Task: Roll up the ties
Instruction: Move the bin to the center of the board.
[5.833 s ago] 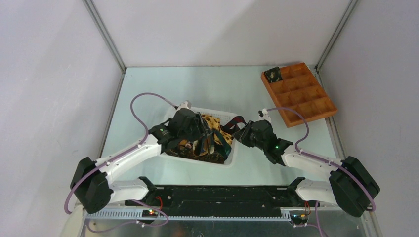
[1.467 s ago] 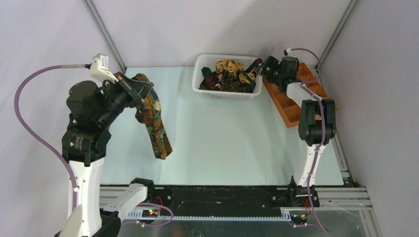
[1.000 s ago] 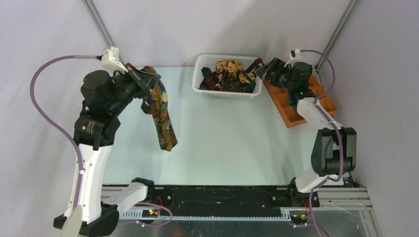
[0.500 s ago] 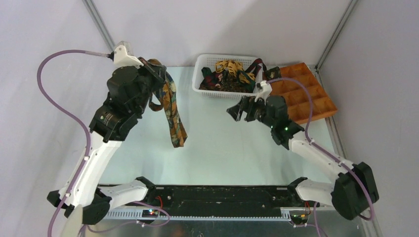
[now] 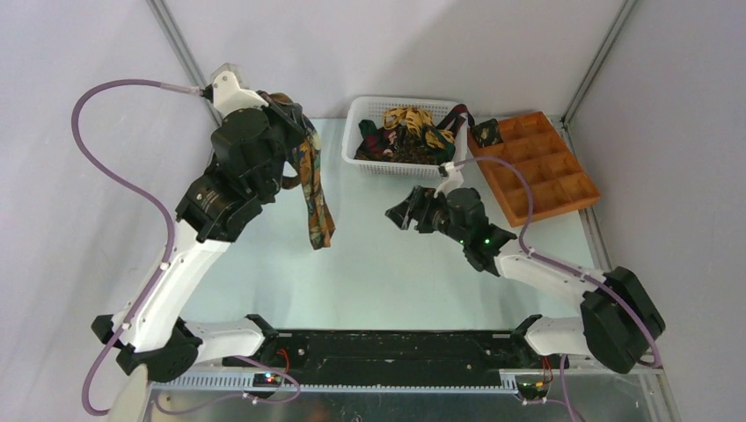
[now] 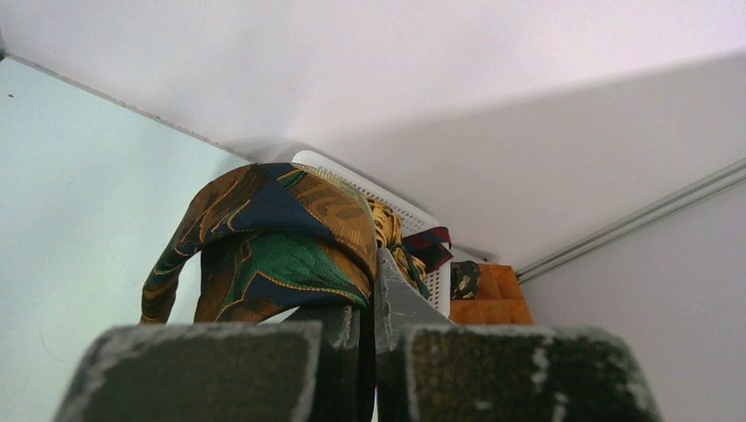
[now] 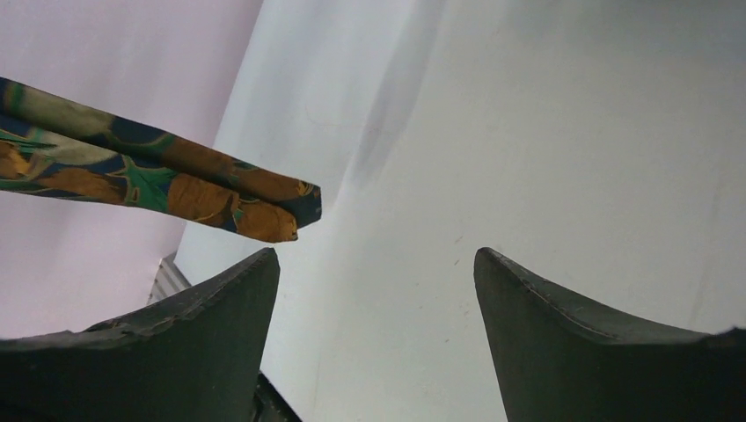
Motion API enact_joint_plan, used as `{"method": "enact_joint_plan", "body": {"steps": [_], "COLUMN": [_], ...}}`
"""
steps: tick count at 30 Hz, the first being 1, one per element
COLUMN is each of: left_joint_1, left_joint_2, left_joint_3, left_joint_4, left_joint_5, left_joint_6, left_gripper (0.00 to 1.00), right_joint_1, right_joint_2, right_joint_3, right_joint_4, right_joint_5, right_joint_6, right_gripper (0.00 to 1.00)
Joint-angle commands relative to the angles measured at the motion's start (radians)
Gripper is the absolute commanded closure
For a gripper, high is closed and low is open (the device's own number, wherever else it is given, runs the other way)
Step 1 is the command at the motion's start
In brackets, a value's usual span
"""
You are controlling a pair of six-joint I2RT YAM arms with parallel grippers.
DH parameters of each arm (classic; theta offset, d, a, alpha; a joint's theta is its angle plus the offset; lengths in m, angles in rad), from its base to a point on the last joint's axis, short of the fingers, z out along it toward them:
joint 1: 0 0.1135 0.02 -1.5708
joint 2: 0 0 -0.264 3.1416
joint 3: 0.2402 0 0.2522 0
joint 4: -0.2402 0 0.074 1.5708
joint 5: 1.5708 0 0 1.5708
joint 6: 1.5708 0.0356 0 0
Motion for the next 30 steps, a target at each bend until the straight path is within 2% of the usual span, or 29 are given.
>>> {"method": "enact_joint_plan", "body": {"steps": [1, 5, 10, 13, 17, 19, 21, 30], "left_joint_1": [-0.015, -0.021, -0.031, -0.042, -0.050, -0.050, -0.050, -0.052], "left_joint_2": [-0.005, -0.002, 0.031, 0.054, 0.083, 0.096, 0.102, 0.066], "left_joint_3": [0.040, 0.023, 0.045, 0.098, 0.179, 0.220, 0.246, 0.248], "left_joint_4": [0.049, 0.055, 0.019, -0.057, -0.192, -0.257, -0.297, -0.329], "left_joint_5": [-0.048, -0.049, -0.078, -0.126, -0.183, -0.200, -0.202, -0.187], "left_joint_6": [0.019, -0.001, -0.054, -0.113, -0.242, -0.287, -0.314, -0.375], "left_gripper": [1.00, 1.00, 1.00, 1.00, 1.00, 1.00, 1.00, 1.00], "right_joint_1": [0.052, 0.118, 0.281, 0.366, 0.446, 0.465, 0.476, 0.500], "right_joint_2": [0.056, 0.067, 0.042, 0.047, 0.116, 0.154, 0.189, 0.367], "right_joint_3": [-0.007, -0.007, -0.006, -0.006, -0.006, -0.005, 0.012, 0.202], "right_joint_4": [0.121, 0.176, 0.325, 0.427, 0.644, 0.785, 0.840, 0.861], "right_joint_5": [0.031, 0.098, 0.234, 0.292, 0.350, 0.353, 0.362, 0.440], "right_joint_6": [0.068, -0.013, -0.314, -0.494, -0.651, -0.681, -0.682, -0.694], "right_gripper": [0.16, 0.15, 0.11, 0.11, 0.09, 0.08, 0.06, 0.04]}}
